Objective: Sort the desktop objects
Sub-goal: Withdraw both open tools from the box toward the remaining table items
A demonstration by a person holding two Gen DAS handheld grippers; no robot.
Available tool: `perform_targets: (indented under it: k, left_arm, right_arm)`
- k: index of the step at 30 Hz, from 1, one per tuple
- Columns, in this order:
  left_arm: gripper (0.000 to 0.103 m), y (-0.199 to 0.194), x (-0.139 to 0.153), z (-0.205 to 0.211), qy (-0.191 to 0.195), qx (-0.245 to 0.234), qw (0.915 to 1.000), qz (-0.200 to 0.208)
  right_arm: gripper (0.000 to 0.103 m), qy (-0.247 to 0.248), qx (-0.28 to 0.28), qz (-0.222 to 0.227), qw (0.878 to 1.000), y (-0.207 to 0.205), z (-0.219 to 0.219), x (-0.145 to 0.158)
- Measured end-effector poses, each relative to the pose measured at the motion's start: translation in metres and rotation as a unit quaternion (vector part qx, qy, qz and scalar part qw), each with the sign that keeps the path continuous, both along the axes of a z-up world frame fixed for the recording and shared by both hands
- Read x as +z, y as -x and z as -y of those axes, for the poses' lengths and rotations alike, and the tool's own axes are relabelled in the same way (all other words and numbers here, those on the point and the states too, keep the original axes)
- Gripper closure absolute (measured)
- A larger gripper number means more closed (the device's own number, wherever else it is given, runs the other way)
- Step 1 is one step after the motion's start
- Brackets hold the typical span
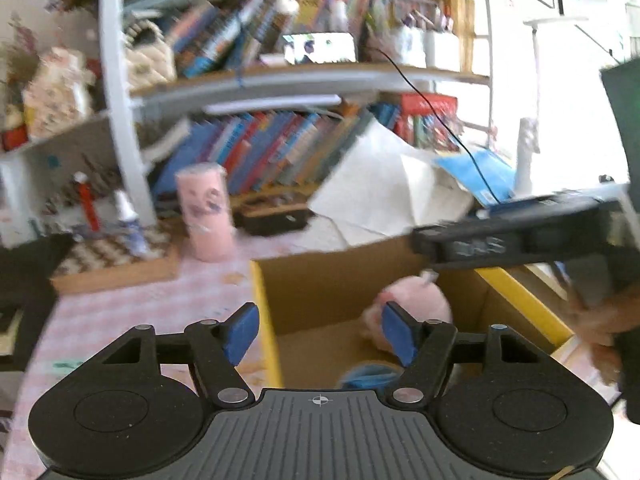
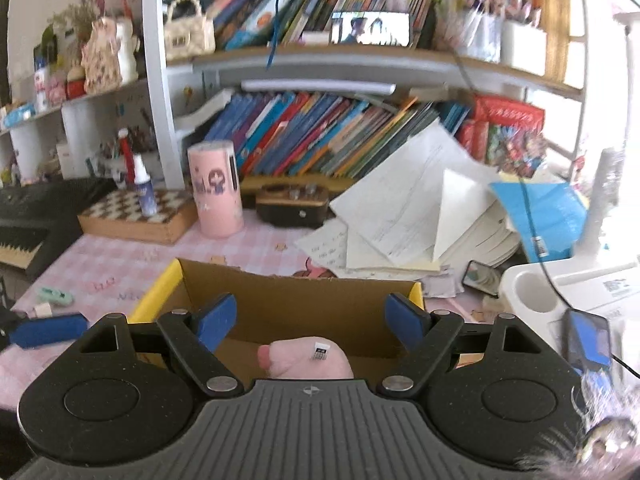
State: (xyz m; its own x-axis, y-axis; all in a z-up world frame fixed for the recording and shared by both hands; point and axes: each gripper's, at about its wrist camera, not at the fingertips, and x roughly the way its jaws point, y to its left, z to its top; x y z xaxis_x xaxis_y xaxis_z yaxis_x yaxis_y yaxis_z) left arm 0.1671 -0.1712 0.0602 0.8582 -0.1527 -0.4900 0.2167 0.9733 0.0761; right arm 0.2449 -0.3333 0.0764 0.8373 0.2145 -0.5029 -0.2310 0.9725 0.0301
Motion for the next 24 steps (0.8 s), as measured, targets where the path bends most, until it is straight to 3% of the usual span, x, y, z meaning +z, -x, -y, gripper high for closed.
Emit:
perform_targets:
  k: [4,10,18,24]
  left_arm:
    - [0.032,0.023,0.004,-0.021,-0.002,0.014,0.9994,0.031]
    - [0.031,0.045,0.0,-0.048,0.016,0.018,0.9992,0.032]
    - [0.031,0.082,-0.005,-0.09,0.027,0.022,0.9991,0.023]
    - [0.03,0.109,-0.016,-0.117,0.011,0.026,0.9995,0.011]
  right_arm:
    - [0.02,0.032,-0.044,0.042,0.998,0.034,-0.001,0.0]
    - [0.02,0.036,-0.093,0.074,0.992,0.083,-0.001,-0.001]
    - [0.02,0.026,-0.143,0.063,0.987,0.14,-0.026,-0.018]
    - [0.02,0.033,-0.163,0.038,0.985,0.178,-0.052,-0.032]
